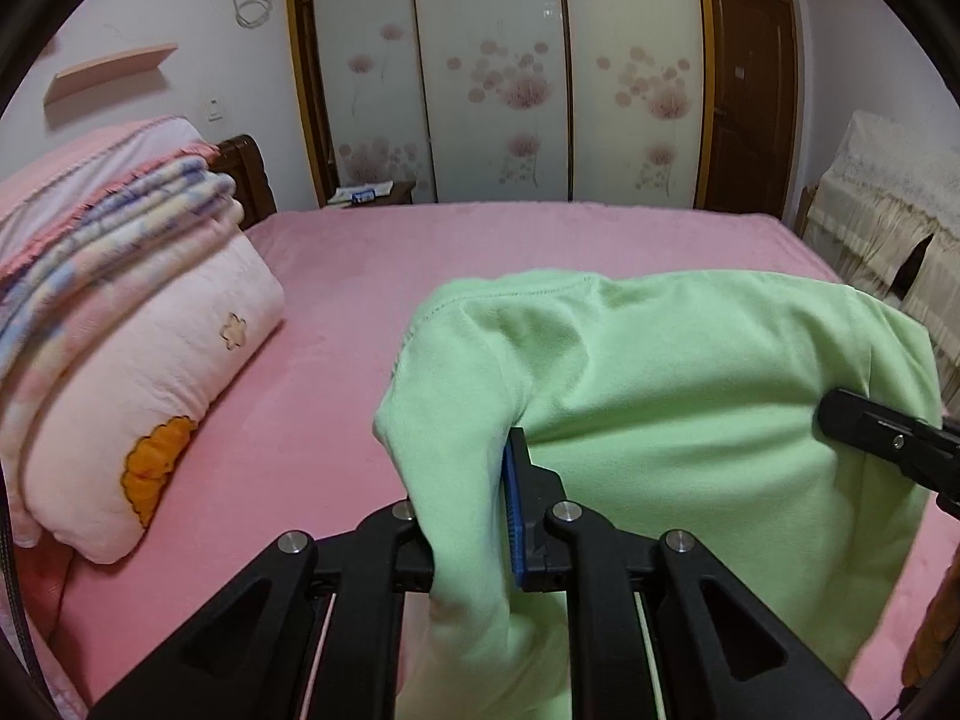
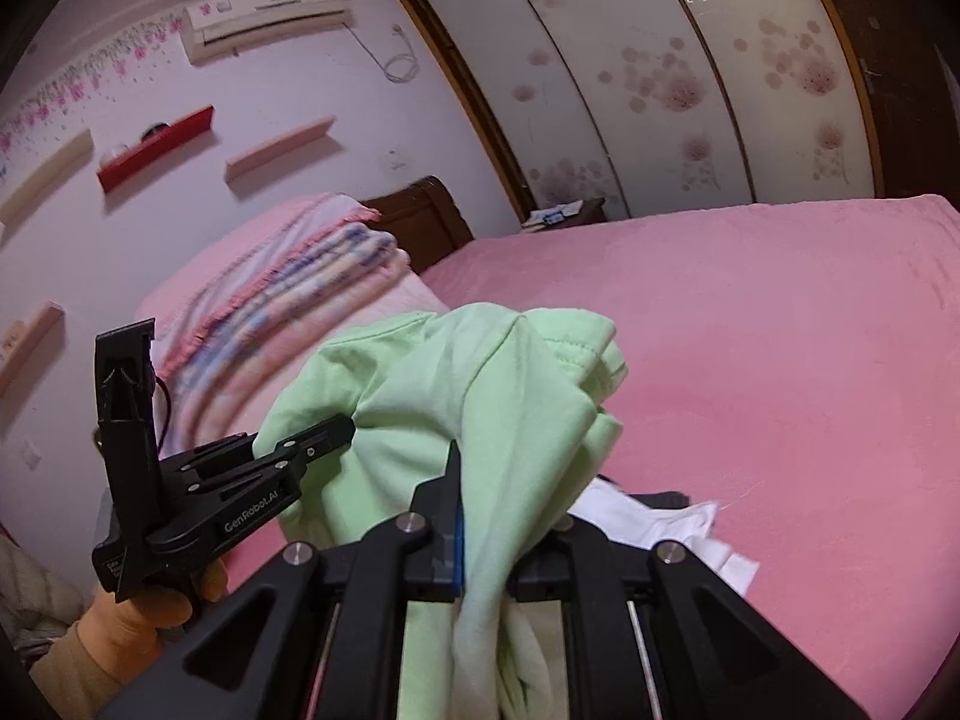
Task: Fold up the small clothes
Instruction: 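Carry the folded shirt with both tools to the stack of clothes, then lower the shirt onto the clothes stack and open both tools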
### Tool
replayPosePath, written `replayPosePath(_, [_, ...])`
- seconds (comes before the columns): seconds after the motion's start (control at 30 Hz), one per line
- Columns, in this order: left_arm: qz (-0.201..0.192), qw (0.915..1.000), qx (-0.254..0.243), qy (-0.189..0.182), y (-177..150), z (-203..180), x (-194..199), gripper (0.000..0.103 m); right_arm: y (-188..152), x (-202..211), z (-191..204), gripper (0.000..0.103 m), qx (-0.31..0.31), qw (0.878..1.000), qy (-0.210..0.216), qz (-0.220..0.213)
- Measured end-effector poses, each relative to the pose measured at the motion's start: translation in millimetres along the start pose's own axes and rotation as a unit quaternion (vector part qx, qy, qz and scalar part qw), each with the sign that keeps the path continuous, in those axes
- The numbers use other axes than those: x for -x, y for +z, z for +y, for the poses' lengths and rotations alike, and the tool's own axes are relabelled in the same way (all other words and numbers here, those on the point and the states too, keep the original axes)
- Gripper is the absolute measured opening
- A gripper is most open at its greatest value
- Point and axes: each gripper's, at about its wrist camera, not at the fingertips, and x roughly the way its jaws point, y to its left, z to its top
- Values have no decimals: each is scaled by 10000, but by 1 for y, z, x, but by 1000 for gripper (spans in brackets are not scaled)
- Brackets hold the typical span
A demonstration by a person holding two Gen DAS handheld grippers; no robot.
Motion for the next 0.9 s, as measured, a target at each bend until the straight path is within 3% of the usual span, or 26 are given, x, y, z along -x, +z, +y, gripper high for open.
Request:
replayPosePath(0.13, [250,9996,-11,90,-6,-10,-44,18,-2,-26,-18,9,103,9992,-333,213])
replayPosePath(0.23, [431,9987,-45,254,-12,-14,-67,36,-8,-45,-31,10,151,9971,-607,433])
replayPosePath(0.4, [578,9959,461,527,-21,4,-79,73,-13,-65,-55,26,-127,9936,-887,693])
replayPosePath(0.47, [676,9934,836,398,-23,18,-80,80,-15,-65,-62,34,-239,9921,-1001,715])
replayPosePath(0.57, [676,9889,1308,185,-25,36,-73,82,-16,-59,-74,43,-381,9906,-1112,695])
replayPosePath(0.67, [565,9831,1732,151,-25,52,-62,84,-14,-45,-83,43,-398,9884,-1373,506])
replayPosePath(0.8, [449,9810,1856,346,-23,59,-46,84,-6,-26,-86,43,-376,9823,-1803,326])
replayPosePath(0.9, [251,9821,1805,469,-21,58,-30,85,-3,-9,-77,43,-184,9837,-1780,150])
